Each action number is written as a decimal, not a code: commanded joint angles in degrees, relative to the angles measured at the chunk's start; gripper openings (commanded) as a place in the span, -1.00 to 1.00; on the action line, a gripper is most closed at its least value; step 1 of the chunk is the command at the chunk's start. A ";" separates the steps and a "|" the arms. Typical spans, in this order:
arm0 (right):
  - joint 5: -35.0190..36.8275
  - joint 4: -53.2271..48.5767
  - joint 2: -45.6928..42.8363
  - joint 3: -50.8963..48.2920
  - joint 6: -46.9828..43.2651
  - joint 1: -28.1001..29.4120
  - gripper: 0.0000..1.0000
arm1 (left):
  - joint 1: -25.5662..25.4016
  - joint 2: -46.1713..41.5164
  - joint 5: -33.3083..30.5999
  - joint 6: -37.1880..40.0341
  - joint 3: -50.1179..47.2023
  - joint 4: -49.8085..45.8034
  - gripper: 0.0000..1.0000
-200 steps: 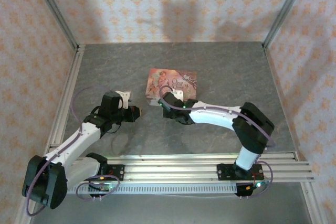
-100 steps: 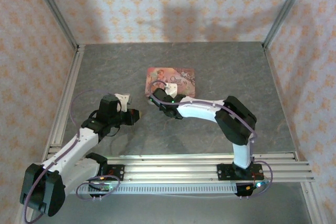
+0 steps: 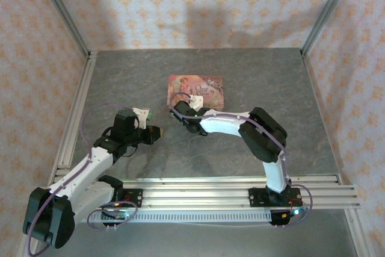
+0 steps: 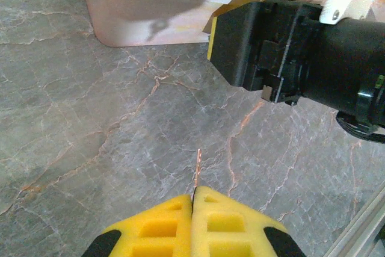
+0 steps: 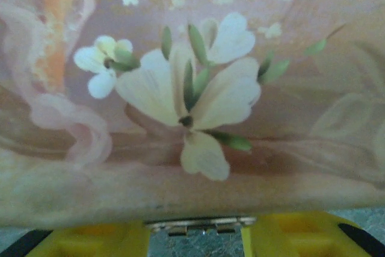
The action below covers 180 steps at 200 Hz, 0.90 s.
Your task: Unlock the padlock with the key
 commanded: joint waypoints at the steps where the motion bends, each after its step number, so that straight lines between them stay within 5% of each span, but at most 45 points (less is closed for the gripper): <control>1: 2.71 0.42 1.80 1.63 0.69 -0.69 -0.19 | -0.43 -1.21 1.09 1.17 -0.84 0.88 -1.00; 69: 1.00 1.97 0.63 0.96 -3.00 -1.67 -0.73 | -0.52 -1.40 1.61 1.34 -1.58 1.97 -1.00; 180: -20.95 -1.75 -10.37 -1.73 -7.56 -4.88 -0.98 | -3.46 2.67 10.89 1.91 -4.25 18.49 -1.00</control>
